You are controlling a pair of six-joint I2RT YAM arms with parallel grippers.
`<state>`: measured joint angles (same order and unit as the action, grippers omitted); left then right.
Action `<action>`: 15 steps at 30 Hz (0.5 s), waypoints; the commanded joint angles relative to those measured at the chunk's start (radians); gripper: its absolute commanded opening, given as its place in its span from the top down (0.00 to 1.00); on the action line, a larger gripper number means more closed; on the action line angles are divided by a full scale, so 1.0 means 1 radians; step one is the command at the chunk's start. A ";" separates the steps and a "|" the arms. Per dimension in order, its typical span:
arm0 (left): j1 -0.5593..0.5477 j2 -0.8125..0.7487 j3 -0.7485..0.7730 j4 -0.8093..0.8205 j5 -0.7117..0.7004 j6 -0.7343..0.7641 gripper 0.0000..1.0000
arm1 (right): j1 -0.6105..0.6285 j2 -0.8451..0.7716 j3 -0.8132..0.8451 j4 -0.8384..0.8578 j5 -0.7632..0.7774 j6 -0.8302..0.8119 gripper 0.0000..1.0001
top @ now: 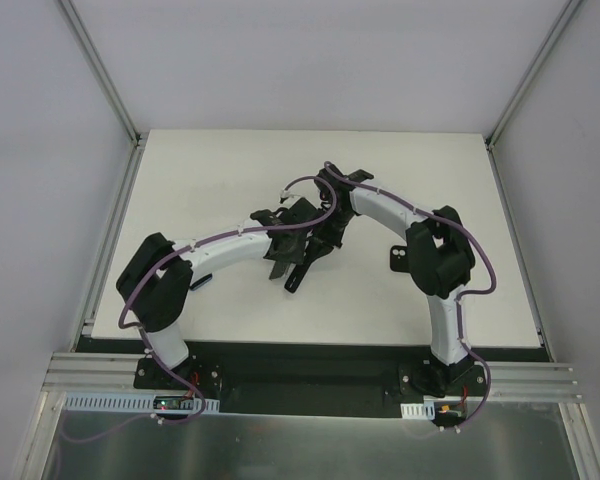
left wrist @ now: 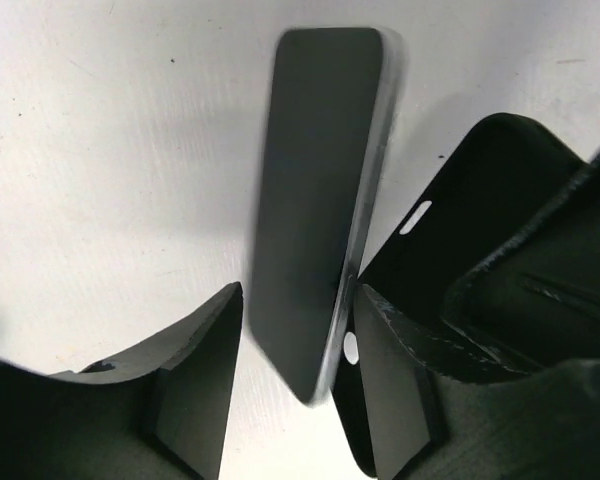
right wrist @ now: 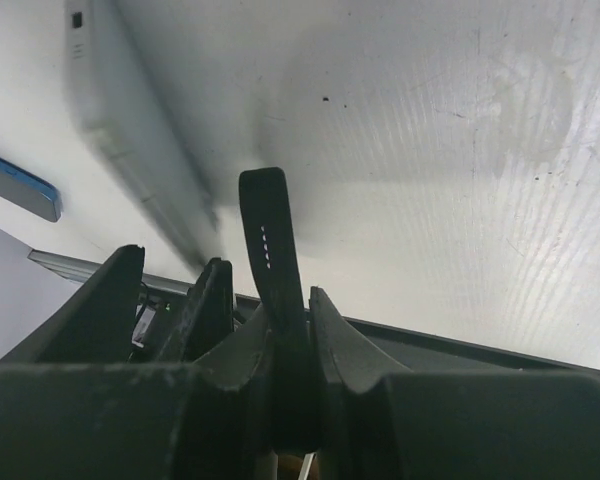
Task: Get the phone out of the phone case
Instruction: Remove the phone case from the phone, then place the phone case at the center of the board.
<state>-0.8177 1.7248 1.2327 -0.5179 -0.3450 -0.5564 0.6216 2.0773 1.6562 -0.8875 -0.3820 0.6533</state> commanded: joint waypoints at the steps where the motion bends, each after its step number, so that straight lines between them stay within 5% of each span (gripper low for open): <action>1: -0.001 0.021 0.010 -0.051 -0.035 -0.019 0.57 | 0.007 -0.042 0.002 -0.047 -0.029 0.020 0.99; 5: -0.001 0.022 0.005 -0.053 -0.019 -0.036 0.72 | 0.006 -0.042 -0.003 -0.041 -0.032 0.019 0.99; 15: 0.047 -0.049 -0.022 -0.051 0.018 -0.037 0.64 | 0.001 -0.150 -0.100 0.004 0.114 -0.101 0.99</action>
<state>-0.8074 1.7458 1.2301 -0.5388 -0.3489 -0.5850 0.6220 2.0525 1.6135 -0.8833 -0.3557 0.6254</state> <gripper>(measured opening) 0.362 0.155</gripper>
